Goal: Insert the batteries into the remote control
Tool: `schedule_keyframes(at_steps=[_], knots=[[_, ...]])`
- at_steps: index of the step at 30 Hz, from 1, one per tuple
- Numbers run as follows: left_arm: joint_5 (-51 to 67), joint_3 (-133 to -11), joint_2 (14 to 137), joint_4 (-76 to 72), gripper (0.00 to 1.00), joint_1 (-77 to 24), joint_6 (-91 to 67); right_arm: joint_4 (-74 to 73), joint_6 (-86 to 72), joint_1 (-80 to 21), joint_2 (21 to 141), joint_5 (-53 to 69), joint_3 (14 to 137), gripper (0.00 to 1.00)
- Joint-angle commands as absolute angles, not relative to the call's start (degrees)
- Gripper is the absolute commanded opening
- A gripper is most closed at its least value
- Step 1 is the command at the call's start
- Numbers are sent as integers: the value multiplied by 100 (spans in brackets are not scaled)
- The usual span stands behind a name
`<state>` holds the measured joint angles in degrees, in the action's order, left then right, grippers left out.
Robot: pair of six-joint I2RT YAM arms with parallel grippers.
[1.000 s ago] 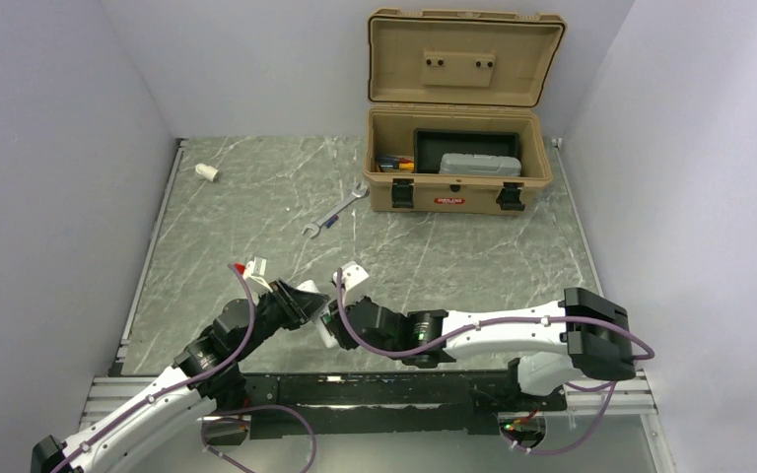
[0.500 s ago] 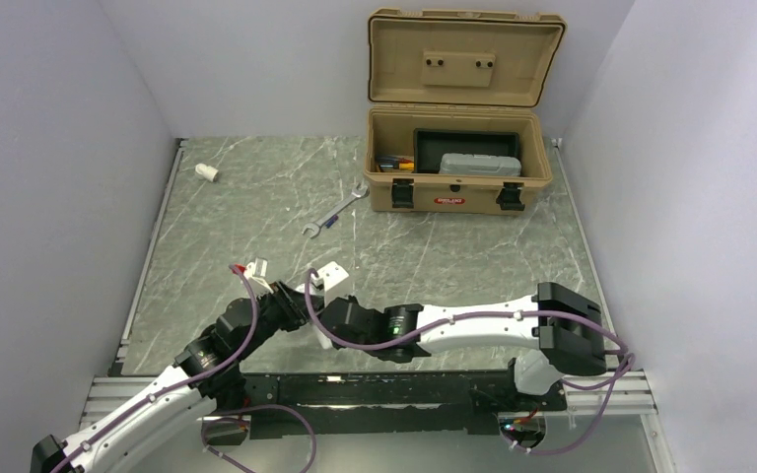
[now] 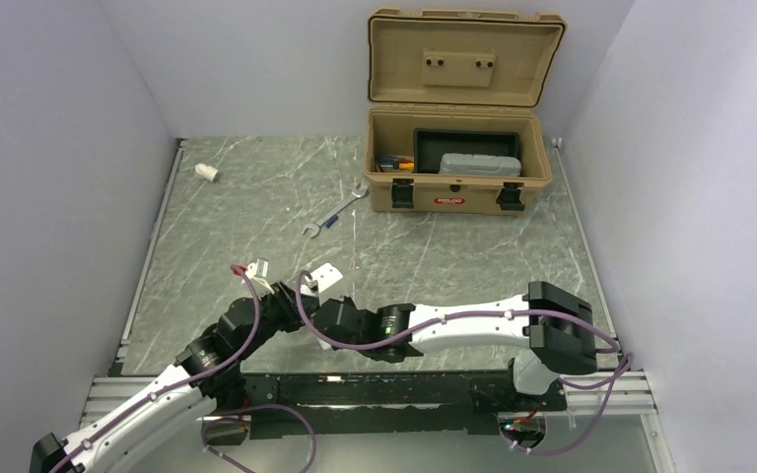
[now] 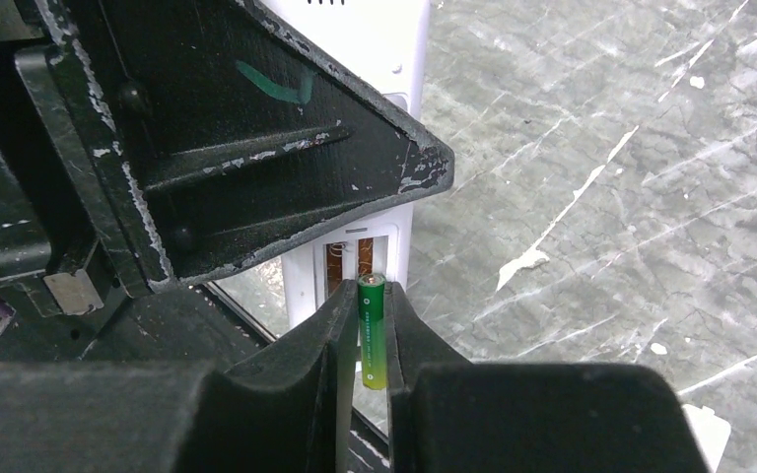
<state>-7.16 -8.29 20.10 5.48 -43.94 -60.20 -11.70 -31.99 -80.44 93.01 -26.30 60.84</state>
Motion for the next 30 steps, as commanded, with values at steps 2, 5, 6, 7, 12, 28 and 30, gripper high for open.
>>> schedule_keyframes(at_steps=[2,5,6,7,12,28,30], knots=[[-519,-1194,1935,-56,0,-4426,-6178,-1018,-3263,-8049,9359,-2593,6155,6],[-511,-1176,1936,-12,0,-4422,-6195,-980,-3294,-8048,9245,-2593,6091,2],[-519,-1176,1929,-9,0,-4423,-6196,-949,-3293,-8043,9146,-2588,6048,1],[-526,-1178,1924,-9,0,-4426,-6204,-891,-3295,-8043,9050,-2585,5991,0],[-536,-1162,1822,-10,0,-4426,-6239,-454,-3244,-8045,8388,-2625,5579,0],[-329,-1055,1989,-380,0,-4423,-6490,1876,-2772,-8051,7249,-2672,4251,0],[-299,-1068,2033,-421,0,-4421,-6493,2148,-2675,-8041,7319,-2636,4175,0]])
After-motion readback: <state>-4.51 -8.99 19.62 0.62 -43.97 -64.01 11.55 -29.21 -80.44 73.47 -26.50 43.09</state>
